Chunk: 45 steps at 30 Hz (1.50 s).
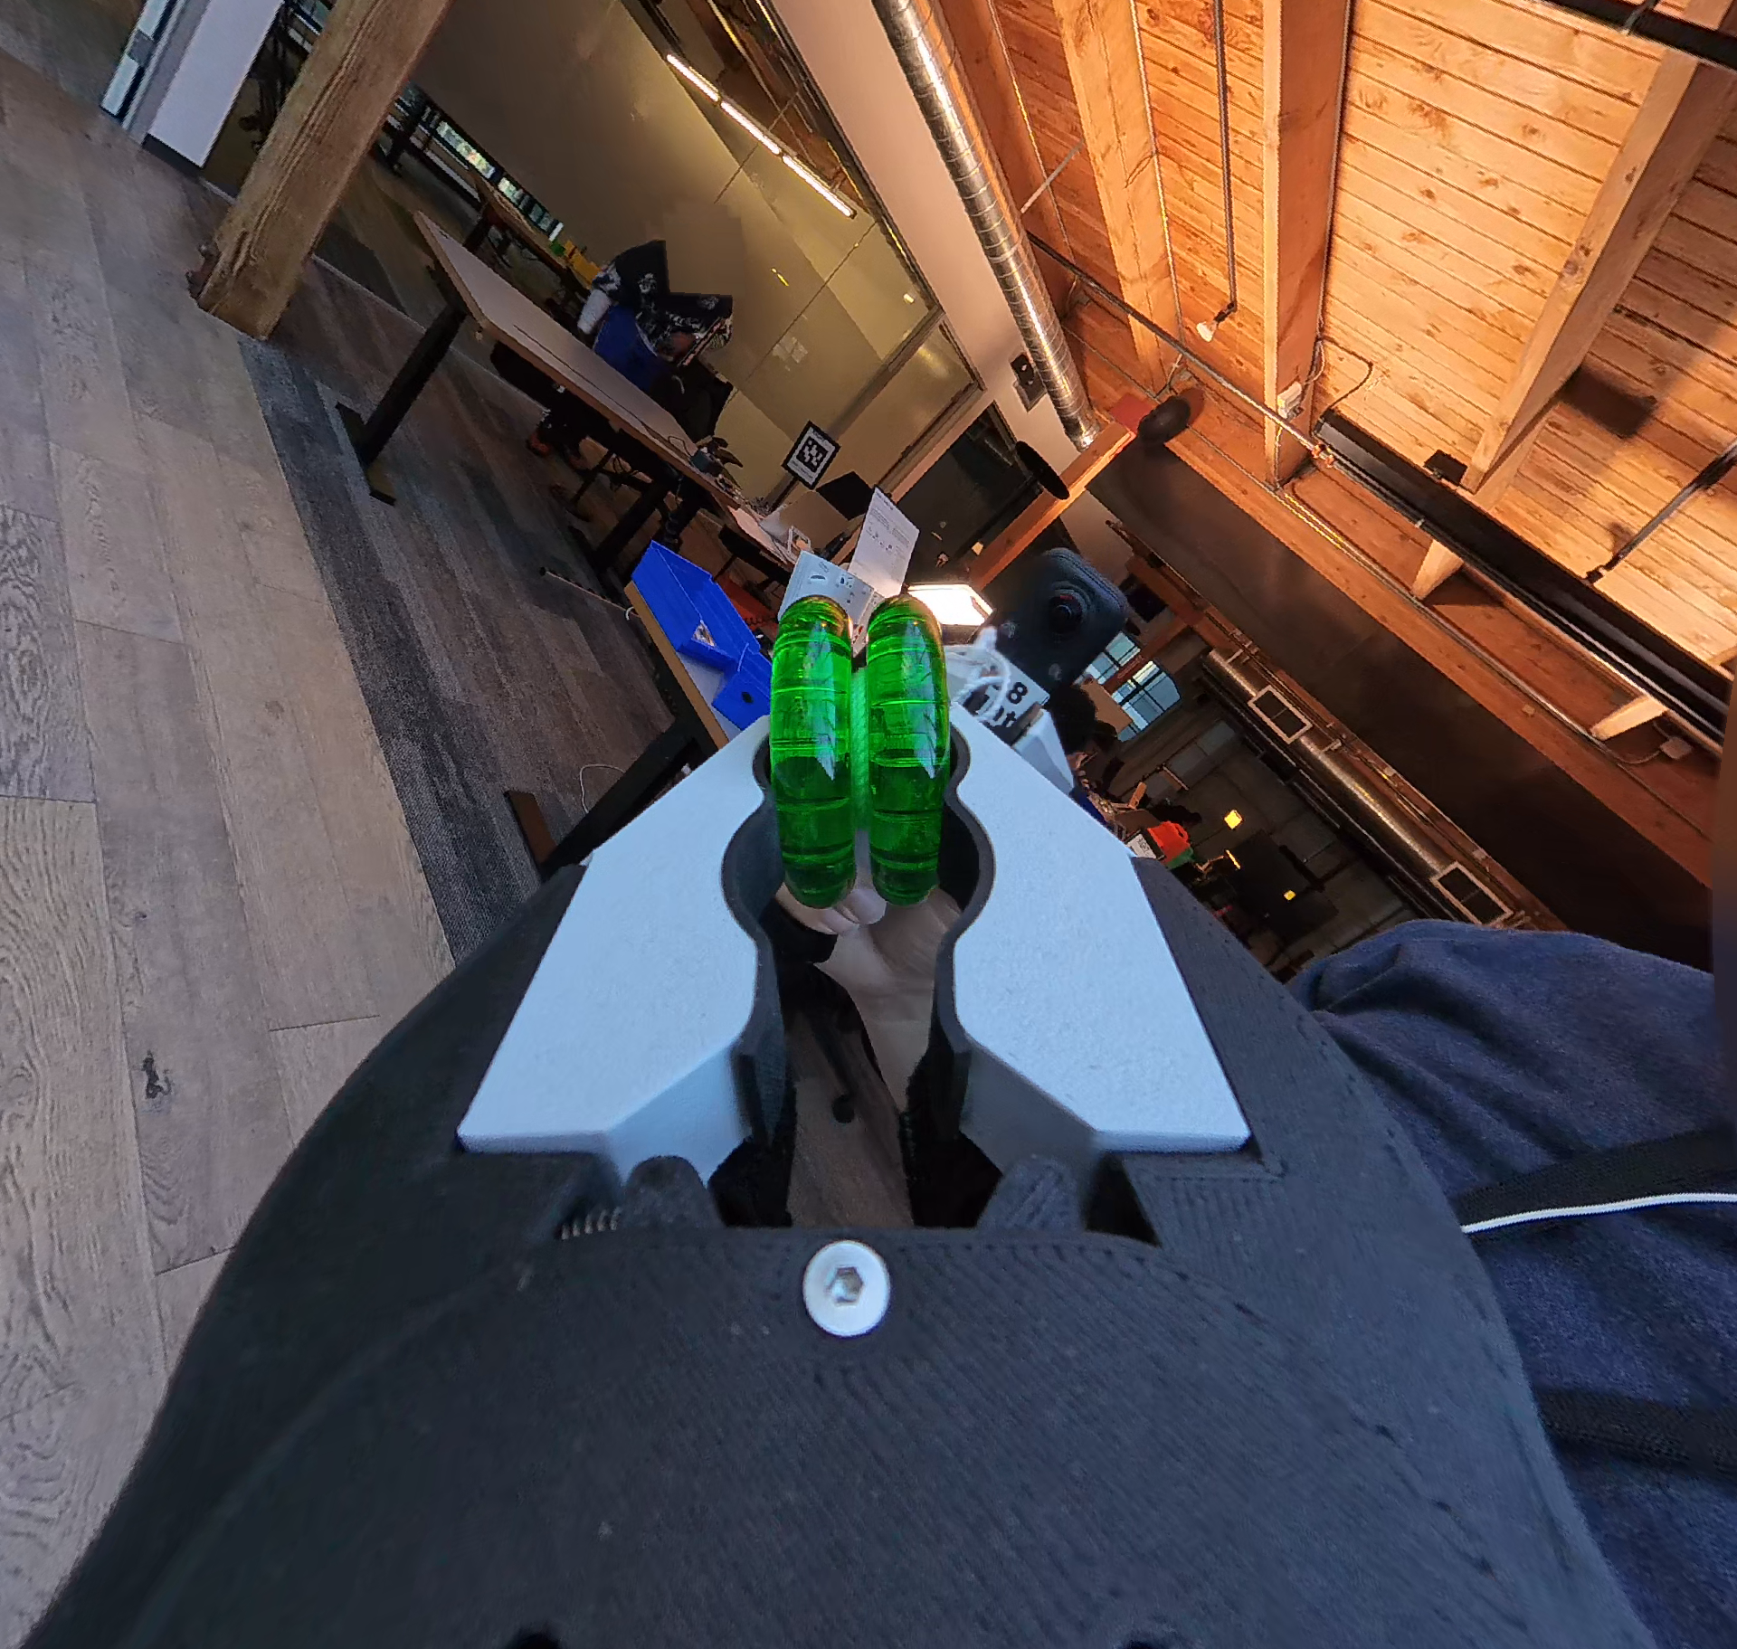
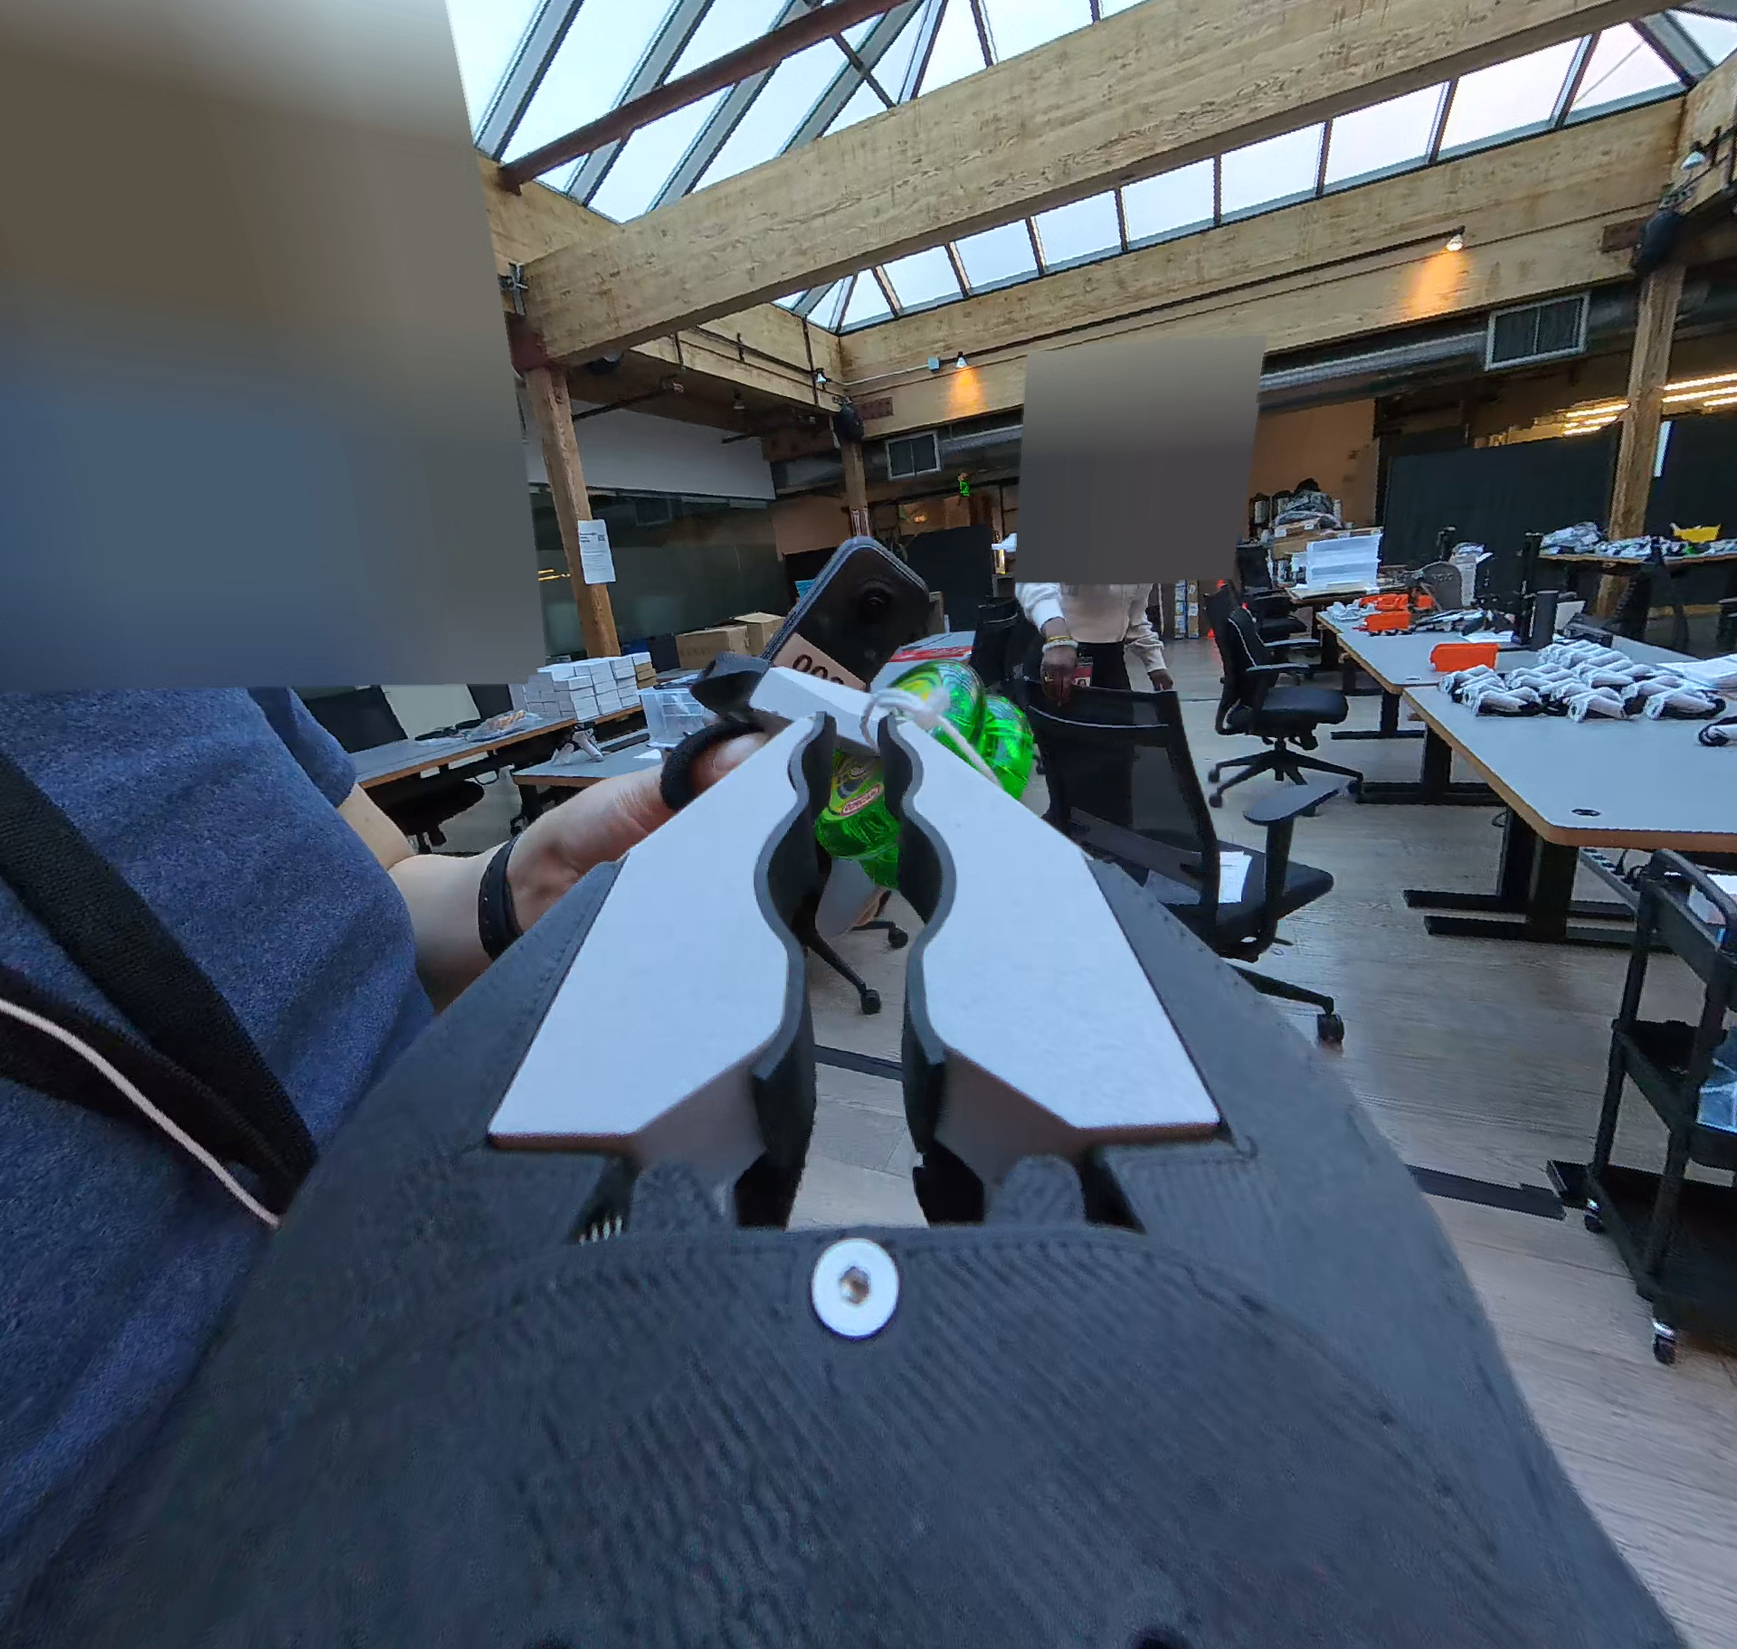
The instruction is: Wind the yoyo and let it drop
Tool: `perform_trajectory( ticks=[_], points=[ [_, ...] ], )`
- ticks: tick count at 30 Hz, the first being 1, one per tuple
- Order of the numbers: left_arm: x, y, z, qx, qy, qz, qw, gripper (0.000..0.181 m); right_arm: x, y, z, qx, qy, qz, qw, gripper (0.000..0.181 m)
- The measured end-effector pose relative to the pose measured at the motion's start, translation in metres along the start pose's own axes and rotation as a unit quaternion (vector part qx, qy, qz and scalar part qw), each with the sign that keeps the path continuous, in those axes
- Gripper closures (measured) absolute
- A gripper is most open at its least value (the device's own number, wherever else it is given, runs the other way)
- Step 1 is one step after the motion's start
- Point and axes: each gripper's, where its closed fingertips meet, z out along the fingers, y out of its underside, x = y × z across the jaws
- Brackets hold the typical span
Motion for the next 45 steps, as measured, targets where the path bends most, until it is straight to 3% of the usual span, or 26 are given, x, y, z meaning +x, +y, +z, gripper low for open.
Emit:
perform_trajectory(
  ticks=[7, 23, 32, 45],
  points=[
    [0.001, 0.002, 0.002, -0.006, 0.004, 0.0, 1.0, 0.154, -0.001, 0.0, -0.001, 0.004, -0.011, 0.016, 1.0, 0.174],
    [-0.006, 0.005, 0.003, -0.008, -0.009, -0.004, 1.0, 0.155, 0.004, 0.008, 0.002, -0.018, 0.024, -0.048, 0.998, 0.17],
    [-0.013, 0.005, 0.003, -0.006, -0.024, 0.0, 1.0, 0.154, -0.001, 0.015, 0.008, -0.056, 0.048, -0.142, 0.987, 0.168],
    [-0.018, 0.004, 0.001, -0.004, -0.058, 0.045, 0.997, 0.154, 0.007, 0.004, 0.0, -0.014, 0.035, -0.037, 0.999, 0.177]
  ],
)
